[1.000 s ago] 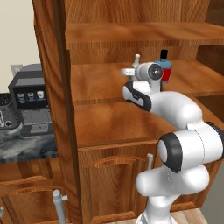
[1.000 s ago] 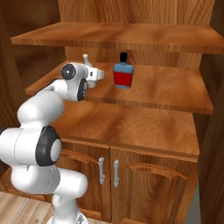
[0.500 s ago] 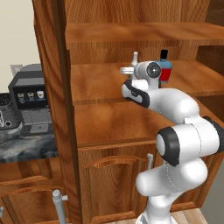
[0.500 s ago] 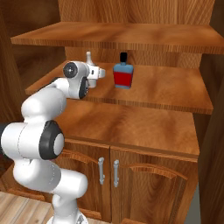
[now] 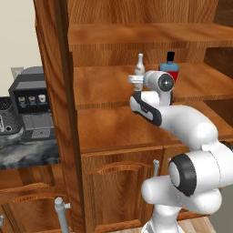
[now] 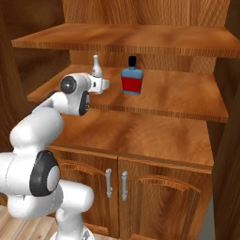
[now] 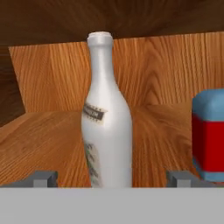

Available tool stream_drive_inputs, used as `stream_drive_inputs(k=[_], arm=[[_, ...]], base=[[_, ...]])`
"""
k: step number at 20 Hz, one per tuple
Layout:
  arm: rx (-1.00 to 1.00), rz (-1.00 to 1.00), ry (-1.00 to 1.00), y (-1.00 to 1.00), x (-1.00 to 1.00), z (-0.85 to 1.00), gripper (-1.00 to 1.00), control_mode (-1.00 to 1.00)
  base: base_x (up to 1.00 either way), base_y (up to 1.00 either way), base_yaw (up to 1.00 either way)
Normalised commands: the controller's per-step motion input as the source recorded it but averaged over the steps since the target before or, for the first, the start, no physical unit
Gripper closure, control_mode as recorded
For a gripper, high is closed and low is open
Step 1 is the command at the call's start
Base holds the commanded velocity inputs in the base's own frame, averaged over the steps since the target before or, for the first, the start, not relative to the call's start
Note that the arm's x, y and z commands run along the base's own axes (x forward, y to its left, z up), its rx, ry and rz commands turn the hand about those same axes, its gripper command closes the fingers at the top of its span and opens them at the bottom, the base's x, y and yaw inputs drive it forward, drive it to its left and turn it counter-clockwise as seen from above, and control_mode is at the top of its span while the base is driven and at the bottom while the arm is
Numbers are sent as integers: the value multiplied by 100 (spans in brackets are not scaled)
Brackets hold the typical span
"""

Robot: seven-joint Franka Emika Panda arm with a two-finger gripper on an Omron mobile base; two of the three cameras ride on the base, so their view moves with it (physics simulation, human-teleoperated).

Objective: Sort all alcoholic drinks to one cabinet, and non-alcoholic drinks to the other.

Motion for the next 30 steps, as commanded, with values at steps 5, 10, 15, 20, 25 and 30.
stream_drive_inputs(k=[5,10,15,20,25,30], arm=[[0,0,0,0,-100,5,-100,-100],[6,0,6,0,-100,25,-100,-100],[7,0,27,-1,-98,13,-100,-100],[4,-1,28,-11,-94,3,-100,-100],[2,0,6,-24,-100,-1,-100,-100],[3,0,4,-8,-79,0,-100,-100]], base=[[0,0,0],[0,0,0],[0,0,0],[0,0,0],[0,0,0],[0,0,0]])
